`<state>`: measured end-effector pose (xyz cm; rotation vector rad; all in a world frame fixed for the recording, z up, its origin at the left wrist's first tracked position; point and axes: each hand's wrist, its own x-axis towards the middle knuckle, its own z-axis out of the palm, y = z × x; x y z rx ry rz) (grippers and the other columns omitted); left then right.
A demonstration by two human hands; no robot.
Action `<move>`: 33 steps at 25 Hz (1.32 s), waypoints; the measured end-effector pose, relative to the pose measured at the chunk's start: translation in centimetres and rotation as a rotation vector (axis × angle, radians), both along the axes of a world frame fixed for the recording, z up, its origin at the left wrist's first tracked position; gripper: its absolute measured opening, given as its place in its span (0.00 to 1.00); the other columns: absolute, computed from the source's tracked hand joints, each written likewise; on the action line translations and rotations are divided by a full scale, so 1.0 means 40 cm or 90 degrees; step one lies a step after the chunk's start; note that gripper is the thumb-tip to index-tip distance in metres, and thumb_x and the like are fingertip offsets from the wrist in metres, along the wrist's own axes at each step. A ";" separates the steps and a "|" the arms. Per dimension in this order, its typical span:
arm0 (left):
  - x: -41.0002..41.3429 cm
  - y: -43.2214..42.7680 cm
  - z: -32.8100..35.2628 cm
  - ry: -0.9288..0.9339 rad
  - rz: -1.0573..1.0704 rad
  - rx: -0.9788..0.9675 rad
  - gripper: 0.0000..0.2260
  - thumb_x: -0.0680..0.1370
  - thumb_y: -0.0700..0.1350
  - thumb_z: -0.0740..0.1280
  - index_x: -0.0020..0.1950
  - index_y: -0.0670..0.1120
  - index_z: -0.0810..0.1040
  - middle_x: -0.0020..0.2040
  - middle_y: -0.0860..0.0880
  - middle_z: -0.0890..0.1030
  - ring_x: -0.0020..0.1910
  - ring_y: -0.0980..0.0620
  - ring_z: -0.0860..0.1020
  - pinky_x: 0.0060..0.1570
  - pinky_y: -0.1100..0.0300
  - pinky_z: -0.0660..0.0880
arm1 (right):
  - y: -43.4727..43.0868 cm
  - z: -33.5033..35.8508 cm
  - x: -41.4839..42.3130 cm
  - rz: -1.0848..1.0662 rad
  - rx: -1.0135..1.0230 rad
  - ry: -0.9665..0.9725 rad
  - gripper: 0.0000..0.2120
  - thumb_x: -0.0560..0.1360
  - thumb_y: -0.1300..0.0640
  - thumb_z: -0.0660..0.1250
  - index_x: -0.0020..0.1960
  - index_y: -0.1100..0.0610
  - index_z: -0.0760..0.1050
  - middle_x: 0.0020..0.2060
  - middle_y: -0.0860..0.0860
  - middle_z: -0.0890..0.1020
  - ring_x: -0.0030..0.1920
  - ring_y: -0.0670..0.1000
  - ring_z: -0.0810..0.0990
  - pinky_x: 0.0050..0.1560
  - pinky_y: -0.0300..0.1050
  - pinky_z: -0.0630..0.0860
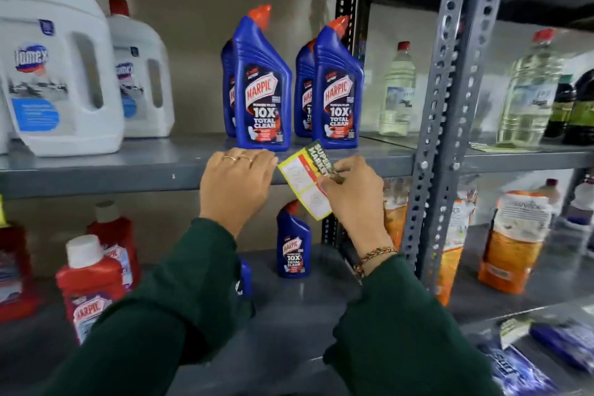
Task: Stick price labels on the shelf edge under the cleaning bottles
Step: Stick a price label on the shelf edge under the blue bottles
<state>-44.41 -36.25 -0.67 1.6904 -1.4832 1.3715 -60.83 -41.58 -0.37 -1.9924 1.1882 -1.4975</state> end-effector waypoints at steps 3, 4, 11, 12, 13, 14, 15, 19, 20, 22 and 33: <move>-0.007 -0.008 -0.009 0.005 -0.006 -0.012 0.11 0.79 0.45 0.58 0.44 0.44 0.78 0.39 0.44 0.85 0.36 0.43 0.79 0.34 0.53 0.69 | 0.008 -0.001 -0.036 0.067 -0.048 -0.048 0.06 0.70 0.66 0.66 0.37 0.58 0.77 0.41 0.53 0.83 0.39 0.46 0.78 0.36 0.29 0.71; -0.007 -0.006 -0.008 0.007 -0.010 -0.003 0.11 0.79 0.45 0.58 0.45 0.43 0.79 0.39 0.44 0.85 0.36 0.42 0.79 0.34 0.53 0.70 | 0.017 0.001 -0.045 0.094 -0.066 -0.064 0.05 0.71 0.67 0.66 0.38 0.59 0.77 0.40 0.51 0.82 0.38 0.43 0.77 0.33 0.25 0.70; -0.088 0.043 0.040 0.305 -0.346 0.088 0.15 0.77 0.53 0.58 0.56 0.47 0.78 0.47 0.50 0.81 0.49 0.51 0.74 0.46 0.60 0.71 | 0.001 0.032 -0.078 0.204 -0.140 0.074 0.11 0.71 0.60 0.69 0.53 0.55 0.79 0.45 0.51 0.84 0.42 0.42 0.77 0.38 0.23 0.69; -0.099 0.045 0.034 0.230 -0.330 0.119 0.13 0.76 0.52 0.61 0.54 0.47 0.79 0.45 0.49 0.82 0.46 0.50 0.75 0.45 0.58 0.72 | -0.005 0.032 -0.075 0.201 -0.165 0.100 0.10 0.71 0.60 0.69 0.52 0.55 0.80 0.47 0.53 0.84 0.43 0.43 0.77 0.39 0.25 0.69; -0.105 0.042 0.026 0.186 -0.314 0.130 0.12 0.75 0.50 0.62 0.52 0.46 0.80 0.43 0.47 0.83 0.44 0.48 0.76 0.44 0.55 0.73 | -0.008 0.031 -0.072 0.196 -0.187 0.127 0.09 0.72 0.59 0.68 0.51 0.56 0.80 0.47 0.54 0.84 0.44 0.45 0.77 0.42 0.27 0.69; -0.105 0.040 0.023 0.188 -0.301 0.133 0.10 0.74 0.48 0.63 0.49 0.45 0.81 0.41 0.47 0.84 0.42 0.47 0.76 0.42 0.52 0.75 | -0.013 0.028 -0.068 0.186 -0.209 0.158 0.08 0.72 0.58 0.68 0.50 0.56 0.81 0.47 0.54 0.84 0.44 0.47 0.78 0.45 0.31 0.70; -0.103 0.037 0.019 0.205 -0.295 0.128 0.09 0.74 0.47 0.64 0.47 0.45 0.81 0.40 0.46 0.84 0.40 0.47 0.77 0.41 0.50 0.76 | -0.019 0.023 -0.063 0.165 -0.232 0.188 0.07 0.72 0.57 0.68 0.49 0.56 0.81 0.46 0.55 0.83 0.45 0.49 0.78 0.47 0.38 0.73; -0.102 0.034 0.006 0.209 -0.205 0.085 0.09 0.75 0.48 0.64 0.41 0.45 0.80 0.38 0.46 0.83 0.40 0.46 0.75 0.39 0.47 0.75 | -0.041 0.014 -0.051 0.088 -0.265 0.235 0.10 0.69 0.51 0.71 0.42 0.58 0.82 0.50 0.55 0.76 0.56 0.57 0.67 0.54 0.49 0.66; -0.106 0.033 0.004 0.186 -0.165 0.081 0.10 0.74 0.49 0.64 0.40 0.44 0.80 0.41 0.45 0.82 0.42 0.44 0.75 0.40 0.46 0.75 | -0.043 0.015 -0.051 0.096 -0.256 0.246 0.11 0.68 0.50 0.71 0.41 0.59 0.82 0.52 0.54 0.75 0.59 0.57 0.66 0.56 0.49 0.64; -0.119 0.029 0.001 0.159 -0.109 0.080 0.07 0.72 0.46 0.70 0.39 0.43 0.81 0.50 0.42 0.81 0.50 0.39 0.75 0.46 0.44 0.74 | -0.045 0.019 -0.051 0.107 -0.243 0.252 0.11 0.67 0.50 0.72 0.41 0.59 0.82 0.55 0.53 0.74 0.60 0.55 0.65 0.58 0.48 0.62; -0.125 0.028 0.013 0.196 -0.127 0.062 0.07 0.74 0.45 0.68 0.41 0.41 0.79 0.49 0.43 0.82 0.46 0.43 0.78 0.39 0.50 0.76 | -0.049 0.037 -0.036 0.052 -0.255 0.263 0.12 0.70 0.48 0.69 0.43 0.57 0.81 0.50 0.55 0.77 0.53 0.56 0.73 0.54 0.51 0.67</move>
